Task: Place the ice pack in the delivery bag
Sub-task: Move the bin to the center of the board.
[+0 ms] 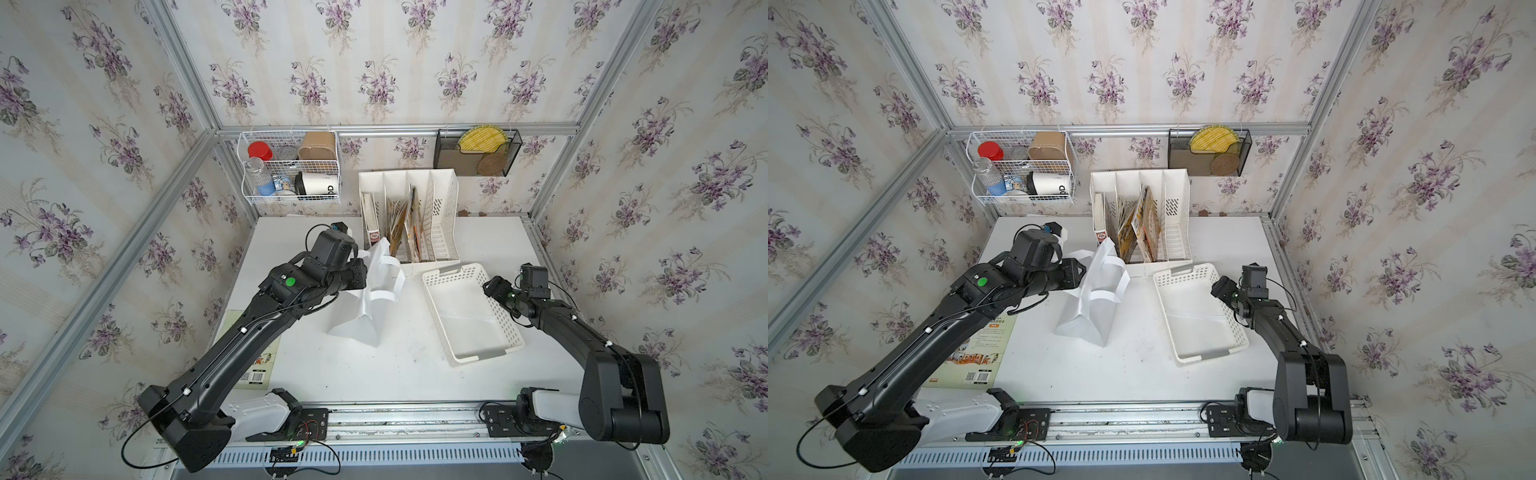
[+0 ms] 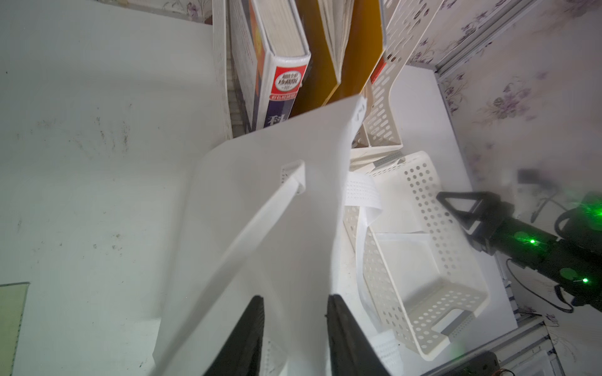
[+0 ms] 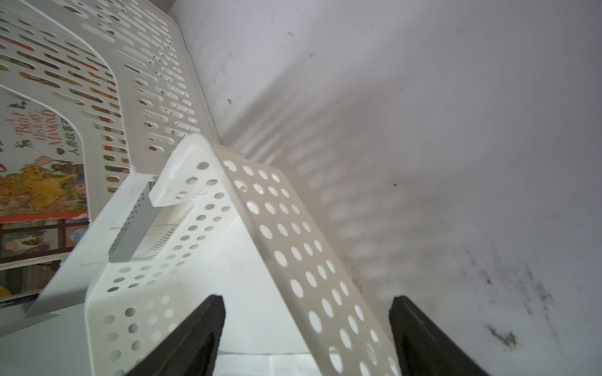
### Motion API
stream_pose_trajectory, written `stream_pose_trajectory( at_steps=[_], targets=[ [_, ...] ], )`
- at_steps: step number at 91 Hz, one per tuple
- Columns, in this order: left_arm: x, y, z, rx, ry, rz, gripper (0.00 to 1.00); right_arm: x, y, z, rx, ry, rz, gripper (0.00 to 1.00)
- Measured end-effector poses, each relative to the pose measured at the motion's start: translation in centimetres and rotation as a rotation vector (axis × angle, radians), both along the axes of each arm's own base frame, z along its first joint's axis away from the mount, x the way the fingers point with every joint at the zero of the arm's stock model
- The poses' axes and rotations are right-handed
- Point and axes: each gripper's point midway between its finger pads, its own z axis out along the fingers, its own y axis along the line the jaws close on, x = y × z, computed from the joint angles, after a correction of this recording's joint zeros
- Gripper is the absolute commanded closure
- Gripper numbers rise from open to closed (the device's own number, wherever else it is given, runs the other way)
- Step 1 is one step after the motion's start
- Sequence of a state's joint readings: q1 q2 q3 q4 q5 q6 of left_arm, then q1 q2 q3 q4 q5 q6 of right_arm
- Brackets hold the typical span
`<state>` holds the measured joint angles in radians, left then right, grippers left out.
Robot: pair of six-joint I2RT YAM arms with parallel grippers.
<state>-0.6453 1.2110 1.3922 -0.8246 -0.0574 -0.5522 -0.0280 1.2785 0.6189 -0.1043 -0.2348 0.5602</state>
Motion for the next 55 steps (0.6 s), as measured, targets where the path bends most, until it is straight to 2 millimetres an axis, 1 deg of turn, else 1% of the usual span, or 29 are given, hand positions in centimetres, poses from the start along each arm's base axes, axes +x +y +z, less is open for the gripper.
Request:
stream_pose_trajectory(
  at_steps=[18, 30, 44, 55],
  targets=[
    [-0.6, -0.8, 3.7, -0.123, -0.069, -0.032, 0.53, -1.1, 1.3, 1.4, 0.088, -0.046, 0.006, 0.17],
    [-1.2, -0.9, 5.9, -0.183, -0.119, -0.05, 0.52, -1.7, 2.4, 1.6, 0.135, -0.056, 0.022, 0.17],
    [-1.8, -0.3, 7.6, -0.225, -0.166, -0.042, 0.52, -2.1, 4.0, 1.4, 0.169, -0.045, 0.049, 0.17],
    [-2.3, 1.3, 8.3, -0.21, -0.212, 0.001, 0.5, -2.4, 5.5, 1.6, 0.188, -0.047, 0.081, 0.17]
  ],
)
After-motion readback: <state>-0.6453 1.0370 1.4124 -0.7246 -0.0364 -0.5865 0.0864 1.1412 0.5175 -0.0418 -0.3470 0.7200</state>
